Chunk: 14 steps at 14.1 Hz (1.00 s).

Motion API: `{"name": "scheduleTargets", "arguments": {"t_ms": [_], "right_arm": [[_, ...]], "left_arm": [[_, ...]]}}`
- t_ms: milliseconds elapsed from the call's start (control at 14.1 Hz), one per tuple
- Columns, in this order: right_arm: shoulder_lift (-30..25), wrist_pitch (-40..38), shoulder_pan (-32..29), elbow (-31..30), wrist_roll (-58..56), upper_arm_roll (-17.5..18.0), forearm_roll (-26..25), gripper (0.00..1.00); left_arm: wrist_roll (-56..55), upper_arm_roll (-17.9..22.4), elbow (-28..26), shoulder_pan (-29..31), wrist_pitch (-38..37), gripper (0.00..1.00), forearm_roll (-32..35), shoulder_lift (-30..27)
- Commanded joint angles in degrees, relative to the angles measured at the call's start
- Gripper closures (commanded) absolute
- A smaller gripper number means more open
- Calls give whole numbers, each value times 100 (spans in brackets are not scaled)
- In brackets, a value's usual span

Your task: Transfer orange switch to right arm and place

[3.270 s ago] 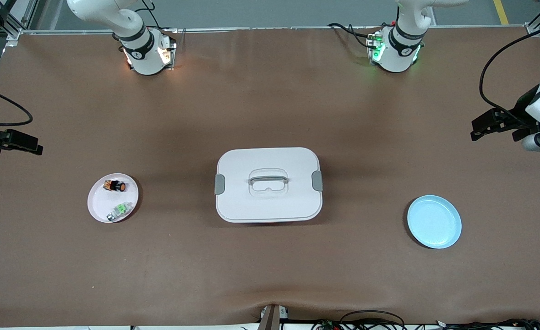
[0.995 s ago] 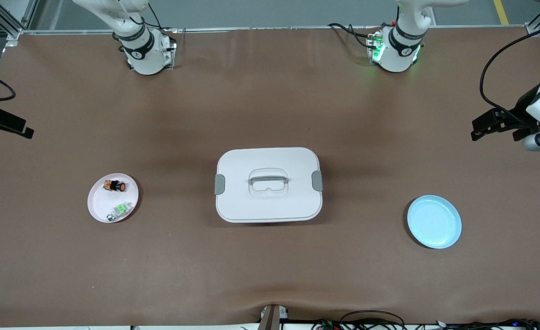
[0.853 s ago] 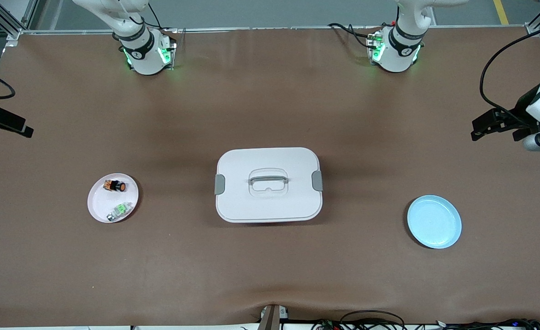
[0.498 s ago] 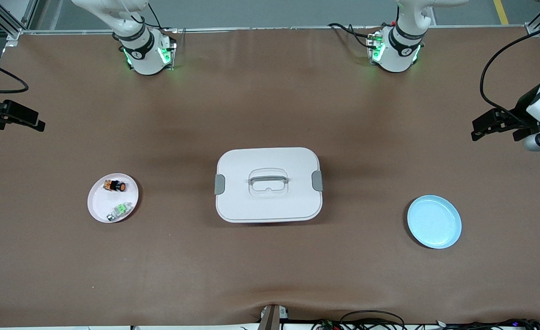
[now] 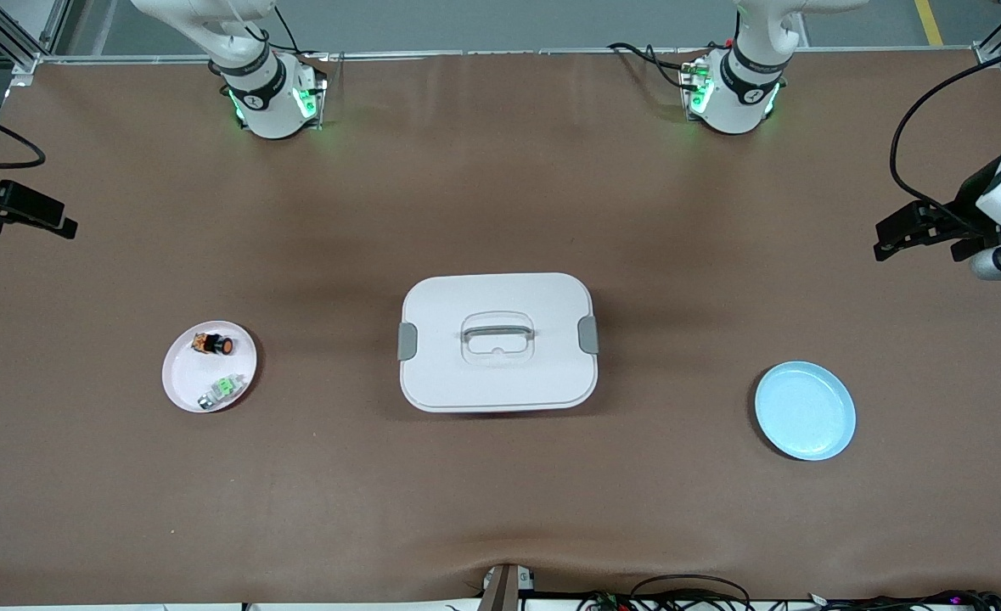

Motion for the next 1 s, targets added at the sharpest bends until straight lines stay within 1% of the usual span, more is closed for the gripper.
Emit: {"name": "scheduleTargets", "arguments": {"t_ms": [0, 142, 355, 924], "right_arm": [[-98, 0, 195, -12, 536, -67, -55, 0], [-107, 9, 160, -12, 574, -67, 42, 0], [-274, 70, 134, -134, 583, -67, 51, 0], [-362, 114, 125, -249, 592, -58, 42, 0]], "left_arm": [[-2, 11, 117, 6, -115, 0, -32, 50], [-2, 11, 117, 6, -115, 0, -32, 50], [-2, 11, 117, 6, -115, 0, -32, 59], [-2, 11, 117, 6, -115, 0, -32, 50]]}}
